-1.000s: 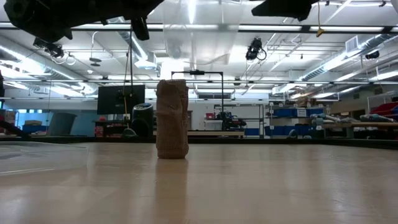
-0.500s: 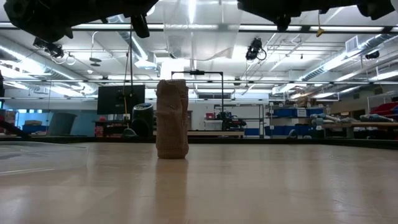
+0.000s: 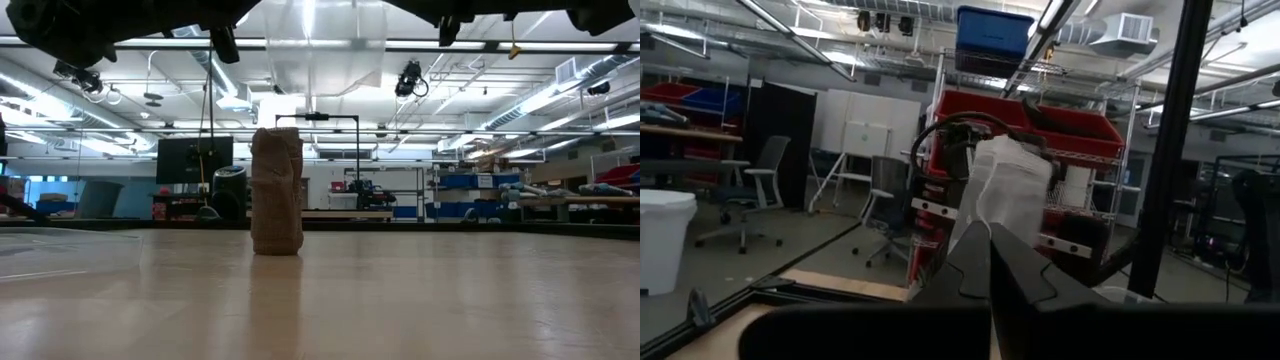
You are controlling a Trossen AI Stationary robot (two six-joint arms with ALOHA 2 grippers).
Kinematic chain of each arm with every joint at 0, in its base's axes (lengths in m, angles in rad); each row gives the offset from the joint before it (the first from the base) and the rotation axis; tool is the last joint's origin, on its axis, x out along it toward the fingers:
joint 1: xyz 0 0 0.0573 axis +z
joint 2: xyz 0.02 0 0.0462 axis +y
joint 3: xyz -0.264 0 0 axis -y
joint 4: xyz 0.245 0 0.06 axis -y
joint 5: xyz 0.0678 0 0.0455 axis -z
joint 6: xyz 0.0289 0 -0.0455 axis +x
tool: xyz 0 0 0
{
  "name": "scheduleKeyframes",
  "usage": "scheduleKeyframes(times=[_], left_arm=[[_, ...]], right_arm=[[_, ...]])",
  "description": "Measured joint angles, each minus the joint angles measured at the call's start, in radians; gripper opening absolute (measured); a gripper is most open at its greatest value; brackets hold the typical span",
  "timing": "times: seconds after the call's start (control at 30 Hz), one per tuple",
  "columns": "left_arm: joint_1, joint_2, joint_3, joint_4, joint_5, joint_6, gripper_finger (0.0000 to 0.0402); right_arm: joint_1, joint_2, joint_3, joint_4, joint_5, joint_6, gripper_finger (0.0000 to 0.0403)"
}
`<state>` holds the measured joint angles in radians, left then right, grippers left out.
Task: Roll bandage
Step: Put the rolled brown bandage into the transparent zip bag
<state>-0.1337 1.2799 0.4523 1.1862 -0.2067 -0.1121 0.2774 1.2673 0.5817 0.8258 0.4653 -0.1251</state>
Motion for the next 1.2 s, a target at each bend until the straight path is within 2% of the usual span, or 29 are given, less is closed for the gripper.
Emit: scheduleKeyframes(times=[0.17,0.33,0.5,0.73,0.83,1.03,1.13,1.2], left_arm=[[-0.01,0.038,0.023,-0.002,-0.004,0.001,0.0],[-0.032,0.071,0.044,-0.006,-0.015,0.033,0.0],[-0.06,0.042,0.023,-0.002,-0.08,0.092,0.0],[-0.065,0.028,0.017,-0.006,-0.129,0.131,0.0],[-0.065,0.028,0.017,-0.021,-0.128,0.134,0.0],[-0.065,0.024,0.017,-0.048,-0.128,0.135,0.0],[-0.065,0.024,0.017,-0.066,-0.125,0.135,0.0],[-0.065,0.024,0.017,-0.069,-0.124,0.135,0.0]], right_arm=[[-0.013,0.073,0.032,0.027,-0.044,0.0,0.0001],[-0.014,0.145,0.09,0.017,-0.019,-0.018,0.0001],[0.036,0.079,0.091,-0.076,0.102,-0.036,0.0001],[0.053,0.048,0.091,-0.183,0.086,0.111,0.0002],[0.063,0.032,0.09,-0.263,0.121,0.163,0.0022],[0.147,-0.112,0.09,-0.362,0.256,0.179,0.0098],[0.18,-0.189,0.09,-0.352,0.265,0.149,0.0127],[0.188,-0.215,0.09,-0.338,0.245,0.11,0.013]])
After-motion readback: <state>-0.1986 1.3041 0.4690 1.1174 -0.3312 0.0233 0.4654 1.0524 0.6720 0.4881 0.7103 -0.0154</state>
